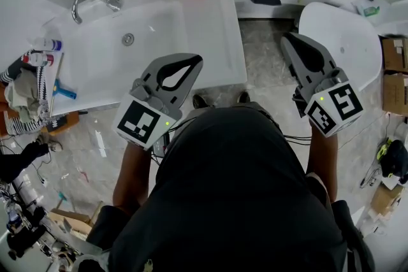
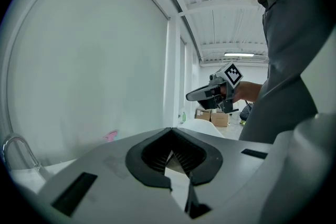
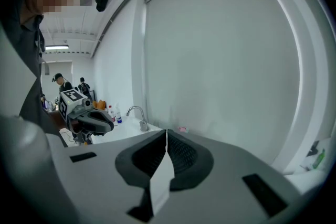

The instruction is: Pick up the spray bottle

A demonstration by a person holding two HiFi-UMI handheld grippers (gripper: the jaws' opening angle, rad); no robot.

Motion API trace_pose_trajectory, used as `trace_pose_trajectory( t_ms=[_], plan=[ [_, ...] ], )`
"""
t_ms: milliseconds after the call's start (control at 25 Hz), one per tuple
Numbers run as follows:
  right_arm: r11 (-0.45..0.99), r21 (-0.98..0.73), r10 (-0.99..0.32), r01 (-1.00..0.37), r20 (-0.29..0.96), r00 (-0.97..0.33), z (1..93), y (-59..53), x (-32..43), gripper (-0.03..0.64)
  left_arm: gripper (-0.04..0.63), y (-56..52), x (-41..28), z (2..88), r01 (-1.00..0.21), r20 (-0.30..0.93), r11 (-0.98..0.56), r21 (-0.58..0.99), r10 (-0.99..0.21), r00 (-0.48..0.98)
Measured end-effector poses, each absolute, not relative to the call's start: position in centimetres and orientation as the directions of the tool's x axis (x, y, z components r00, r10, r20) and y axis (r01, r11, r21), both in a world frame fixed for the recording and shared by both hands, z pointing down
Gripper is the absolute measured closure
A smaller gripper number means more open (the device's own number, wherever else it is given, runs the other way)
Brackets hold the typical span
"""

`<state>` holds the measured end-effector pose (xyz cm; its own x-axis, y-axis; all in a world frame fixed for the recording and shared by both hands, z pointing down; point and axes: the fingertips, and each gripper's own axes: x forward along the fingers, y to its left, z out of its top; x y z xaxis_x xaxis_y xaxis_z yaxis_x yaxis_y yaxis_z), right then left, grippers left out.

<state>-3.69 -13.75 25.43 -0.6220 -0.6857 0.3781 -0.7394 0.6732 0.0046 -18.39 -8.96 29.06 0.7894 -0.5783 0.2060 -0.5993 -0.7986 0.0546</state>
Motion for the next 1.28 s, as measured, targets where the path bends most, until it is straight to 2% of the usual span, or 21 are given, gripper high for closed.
trace_pose_trajectory(
  t_ms=[520,960,1280],
  plan=[
    [0.681,-0.009,-0.659,-0.732,0.427,-0.619,26.7,-16.0,-2.3,0.606,0.591,-11.8,-17.2,30.6,-0.593,0.231,-0.800,0.088,-0.563,0.794],
    [0.776,-0.060,-0.562,-0.627,0.385,-0.732,27.3,-23.2,1.4,0.606,0.591,-16.4,-11.1,29.2,-0.677,0.278,-0.733,0.062,-0.639,0.718],
    [0.822,-0.134,-0.474,-0.554,0.377,-0.795,30.0,-27.3,3.8,0.606,0.591,-18.7,-7.9,30.0,-0.740,0.361,-0.671,0.039,-0.681,0.637]
  ],
)
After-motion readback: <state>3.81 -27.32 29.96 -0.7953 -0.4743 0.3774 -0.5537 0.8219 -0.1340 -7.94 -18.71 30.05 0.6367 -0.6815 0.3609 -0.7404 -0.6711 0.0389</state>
